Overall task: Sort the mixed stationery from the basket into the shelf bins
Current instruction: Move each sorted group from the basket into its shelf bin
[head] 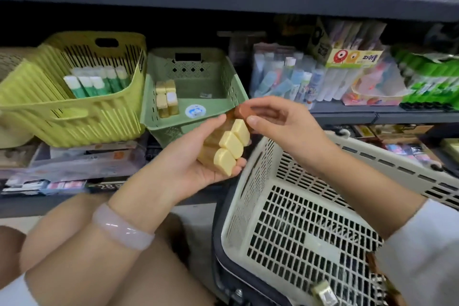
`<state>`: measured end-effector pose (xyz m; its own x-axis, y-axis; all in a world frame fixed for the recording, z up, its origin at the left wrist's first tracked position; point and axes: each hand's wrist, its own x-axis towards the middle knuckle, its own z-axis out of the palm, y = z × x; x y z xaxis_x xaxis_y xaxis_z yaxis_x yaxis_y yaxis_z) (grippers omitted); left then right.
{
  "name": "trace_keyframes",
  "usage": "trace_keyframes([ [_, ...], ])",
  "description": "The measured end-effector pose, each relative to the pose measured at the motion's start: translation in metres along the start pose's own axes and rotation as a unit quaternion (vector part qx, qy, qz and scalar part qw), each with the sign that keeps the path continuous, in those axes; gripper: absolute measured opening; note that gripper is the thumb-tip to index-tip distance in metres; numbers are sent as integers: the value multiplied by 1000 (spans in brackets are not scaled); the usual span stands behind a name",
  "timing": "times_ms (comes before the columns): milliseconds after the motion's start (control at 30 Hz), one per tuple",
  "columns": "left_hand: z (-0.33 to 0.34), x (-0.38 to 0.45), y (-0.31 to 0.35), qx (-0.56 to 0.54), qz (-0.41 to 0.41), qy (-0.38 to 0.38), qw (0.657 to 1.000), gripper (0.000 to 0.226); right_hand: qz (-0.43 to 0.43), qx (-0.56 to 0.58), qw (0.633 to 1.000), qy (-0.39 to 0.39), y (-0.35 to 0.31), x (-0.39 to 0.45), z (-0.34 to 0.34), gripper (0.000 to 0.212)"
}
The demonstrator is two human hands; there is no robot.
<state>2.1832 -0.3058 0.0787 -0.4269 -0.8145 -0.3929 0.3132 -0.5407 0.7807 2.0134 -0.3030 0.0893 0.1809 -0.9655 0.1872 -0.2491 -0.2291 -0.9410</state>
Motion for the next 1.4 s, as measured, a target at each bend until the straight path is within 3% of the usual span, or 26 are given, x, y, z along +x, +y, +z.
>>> trace_keyframes([
  [200, -24, -4, 25, 14, 16, -2, 1000, 27, -16, -79, 996, -43, -12, 31, 17, 31],
  [333, -40, -4, 42, 75, 29, -15, 997, 38, -3, -15, 1000, -15, -20, 53, 26, 28],
  [600, -69, 4, 73, 7, 74, 47, 996, 28, 176, 6, 978, 113, 4, 127, 48, 27],
  [867, -104, -11, 70, -9, 50, 42, 998, 38, 262, -157, 952, 22, 26, 183, 79, 5],
  [1067, -113, -10, 66, 31, 47, 61, 997, 20, 246, -198, 949, -11, 29, 195, 88, 17],
  [1200, -117, -9, 67, 26, 51, 66, 996, 22, 209, -252, 945, 5, 22, 196, 88, 11],
  [1233, -118, -9, 67, 25, 51, 65, 996, 23, 207, -261, 943, -11, 19, 192, 88, 5],
  [1400, -119, -10, 64, 22, 44, 73, 996, 26, 226, -257, 931, -125, 6, 169, 99, 16],
])
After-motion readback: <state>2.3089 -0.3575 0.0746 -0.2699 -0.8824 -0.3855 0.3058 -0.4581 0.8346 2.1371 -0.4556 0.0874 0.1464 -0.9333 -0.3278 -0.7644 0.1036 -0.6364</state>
